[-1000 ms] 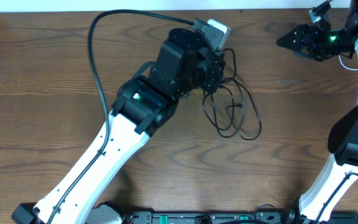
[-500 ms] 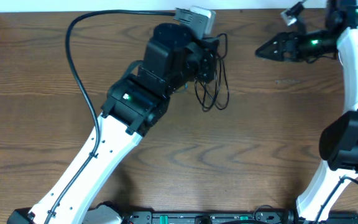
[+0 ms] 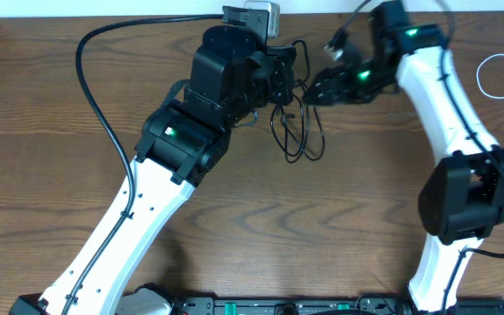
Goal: Untangle cables
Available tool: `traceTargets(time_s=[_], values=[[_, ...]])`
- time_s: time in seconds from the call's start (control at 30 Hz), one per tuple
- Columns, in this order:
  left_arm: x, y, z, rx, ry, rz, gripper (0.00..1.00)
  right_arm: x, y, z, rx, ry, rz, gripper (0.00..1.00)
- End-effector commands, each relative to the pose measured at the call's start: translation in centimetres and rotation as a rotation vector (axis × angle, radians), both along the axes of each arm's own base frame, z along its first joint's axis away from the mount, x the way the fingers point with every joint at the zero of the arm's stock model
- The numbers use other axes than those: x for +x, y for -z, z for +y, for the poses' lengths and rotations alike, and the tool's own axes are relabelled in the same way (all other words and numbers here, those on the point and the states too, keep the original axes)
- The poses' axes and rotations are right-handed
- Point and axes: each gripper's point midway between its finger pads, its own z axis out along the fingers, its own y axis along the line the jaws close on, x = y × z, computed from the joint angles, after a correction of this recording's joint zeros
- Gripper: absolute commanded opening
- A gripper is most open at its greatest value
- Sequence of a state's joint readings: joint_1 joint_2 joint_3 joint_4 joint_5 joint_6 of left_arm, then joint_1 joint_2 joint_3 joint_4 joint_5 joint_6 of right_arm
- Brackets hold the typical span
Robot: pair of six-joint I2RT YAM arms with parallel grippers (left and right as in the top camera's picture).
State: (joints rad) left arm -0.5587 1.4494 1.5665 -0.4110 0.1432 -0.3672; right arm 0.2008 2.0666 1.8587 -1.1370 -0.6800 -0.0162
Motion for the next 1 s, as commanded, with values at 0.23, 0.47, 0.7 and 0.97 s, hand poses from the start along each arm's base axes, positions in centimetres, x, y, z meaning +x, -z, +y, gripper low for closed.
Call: traceTargets(time_s=[0.23,0.47,0.7,0.97], values=[[1.0,-1.9,3.0,0.007,-0.151,-0.059,0.08,0.8,6.1,-2.5,-0.342,0.444,0.119,0.80],[3.4,-2.3,10.4,0.020,-0.335,-0.060,0.07,-0.6,10.2,-11.7,-0.645,0.652,0.160,0.80],[4.2,-0.4,17.1,0.065,-0.484,0.021,0.07,-3.1,12.6,-17.5,-0.707,0.681,0.268,0.79],[3.7,-0.4,14.5,0.053,-0.329,0.019,0.08,-1.5,11.2,-11.3,-0.297,0.323,0.174,0.79]])
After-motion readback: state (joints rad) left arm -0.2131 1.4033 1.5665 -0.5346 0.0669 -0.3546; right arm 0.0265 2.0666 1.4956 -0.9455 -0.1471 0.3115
